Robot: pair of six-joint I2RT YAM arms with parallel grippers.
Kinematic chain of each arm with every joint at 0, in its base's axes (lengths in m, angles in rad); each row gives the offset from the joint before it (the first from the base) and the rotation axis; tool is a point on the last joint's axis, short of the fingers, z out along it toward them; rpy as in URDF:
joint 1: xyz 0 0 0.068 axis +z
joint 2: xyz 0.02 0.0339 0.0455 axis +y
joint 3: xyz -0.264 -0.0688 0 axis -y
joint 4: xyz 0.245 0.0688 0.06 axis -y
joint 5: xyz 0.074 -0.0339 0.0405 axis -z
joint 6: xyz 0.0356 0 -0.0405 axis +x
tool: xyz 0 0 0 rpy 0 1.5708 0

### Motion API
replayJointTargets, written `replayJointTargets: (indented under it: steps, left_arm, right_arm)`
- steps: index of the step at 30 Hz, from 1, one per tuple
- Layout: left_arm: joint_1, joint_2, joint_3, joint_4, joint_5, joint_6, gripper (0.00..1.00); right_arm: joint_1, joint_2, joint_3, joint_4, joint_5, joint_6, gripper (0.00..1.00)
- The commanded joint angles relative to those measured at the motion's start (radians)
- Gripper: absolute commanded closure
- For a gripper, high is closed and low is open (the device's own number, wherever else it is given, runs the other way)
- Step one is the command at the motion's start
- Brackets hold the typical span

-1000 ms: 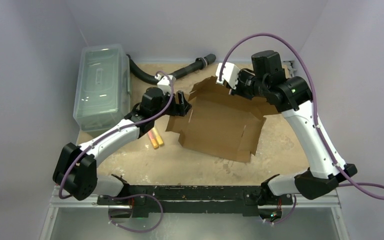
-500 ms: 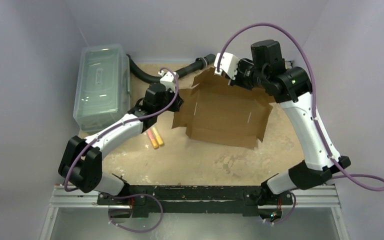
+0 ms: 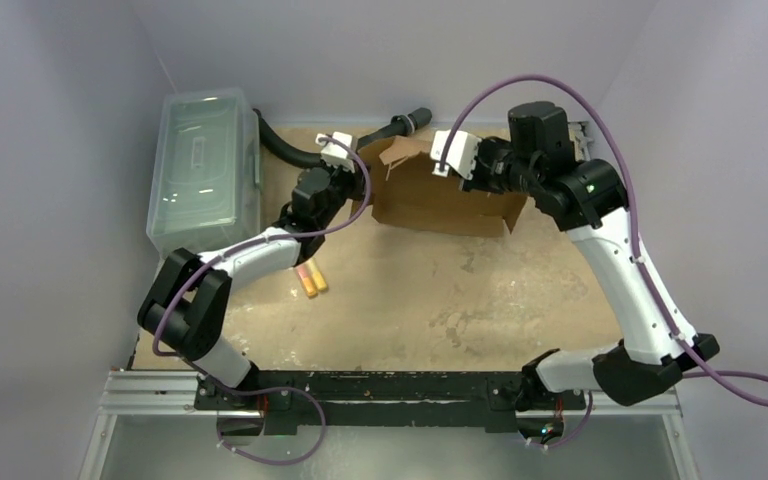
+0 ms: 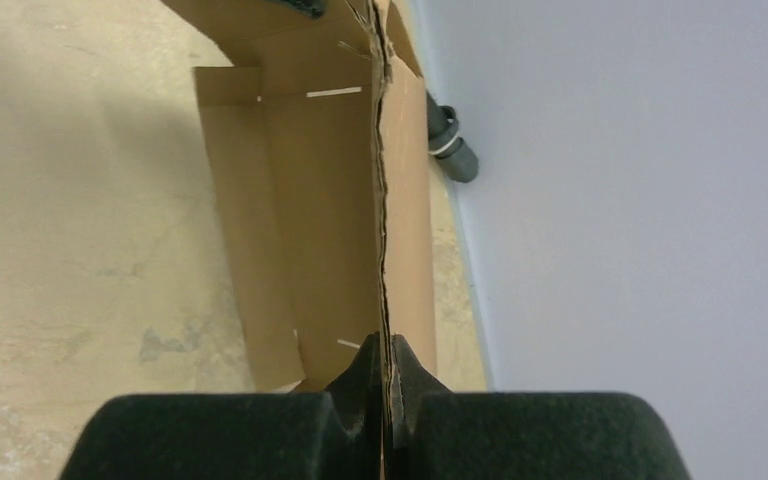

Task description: Fold the paper box

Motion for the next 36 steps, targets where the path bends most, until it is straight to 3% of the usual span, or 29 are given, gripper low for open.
replayJointTargets:
  steps: [1,8,14,26,36]
  left_arm:
    - [-0.002,0.025,-0.088,0.217,0.003,0.04,1.0]
    - [-0.002,0.015,-0.222,0.307,0.029,0.079,1.0]
    - [-0.002,-0.011,-0.283,0.329,0.052,0.151,1.0]
    - [-0.002,-0.031,-0.289,0.393,0.066,0.276,1.0]
    - [-0.002,0.012,-0.253,0.441,0.121,0.382,1.0]
  right_arm:
    - [0.011,-0.039,-0.131,0.116,-0.069,0.019,1.0]
    - [0.014,-0.021,-0.194,0.131,-0.153,0.088,1.0]
    - [0.016,0.037,-0.103,0.048,-0.18,0.145,1.0]
    - [0.016,0.072,0.036,-0.153,-0.186,0.095,1.0]
    - [0.016,0.123,0.1,-0.168,-0.146,0.098,1.0]
